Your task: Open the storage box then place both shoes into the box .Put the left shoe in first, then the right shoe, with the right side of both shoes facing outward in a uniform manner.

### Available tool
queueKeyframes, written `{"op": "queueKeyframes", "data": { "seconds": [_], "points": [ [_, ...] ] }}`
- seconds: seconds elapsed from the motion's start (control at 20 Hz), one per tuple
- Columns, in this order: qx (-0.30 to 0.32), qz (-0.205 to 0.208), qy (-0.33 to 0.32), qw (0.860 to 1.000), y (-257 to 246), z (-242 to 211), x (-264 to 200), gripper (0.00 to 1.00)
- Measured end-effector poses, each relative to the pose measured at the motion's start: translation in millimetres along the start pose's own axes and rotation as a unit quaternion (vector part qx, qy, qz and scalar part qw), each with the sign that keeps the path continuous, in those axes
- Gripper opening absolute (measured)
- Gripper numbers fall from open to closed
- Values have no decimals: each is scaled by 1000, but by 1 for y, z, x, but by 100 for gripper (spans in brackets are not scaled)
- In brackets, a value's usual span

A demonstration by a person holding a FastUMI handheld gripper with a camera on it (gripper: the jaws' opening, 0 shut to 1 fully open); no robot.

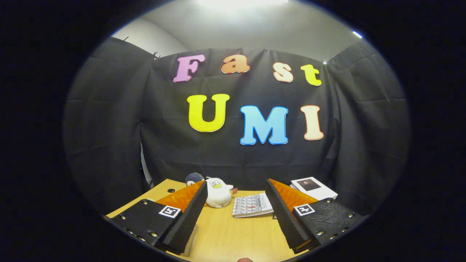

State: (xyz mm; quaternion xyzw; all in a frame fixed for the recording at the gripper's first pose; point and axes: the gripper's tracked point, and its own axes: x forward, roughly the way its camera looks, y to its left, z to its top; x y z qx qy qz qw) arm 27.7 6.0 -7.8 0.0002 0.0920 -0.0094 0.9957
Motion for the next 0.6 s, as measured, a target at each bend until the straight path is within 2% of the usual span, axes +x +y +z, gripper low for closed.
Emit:
{"op": "queueKeyframes", "data": {
  "seconds": [0.25, 0.6],
  "points": [
    [3, -14, -55, 998, -18, 28, -3, 98],
    [1, 8, -64, 998, -8, 28, 0, 97]
  ]
}}
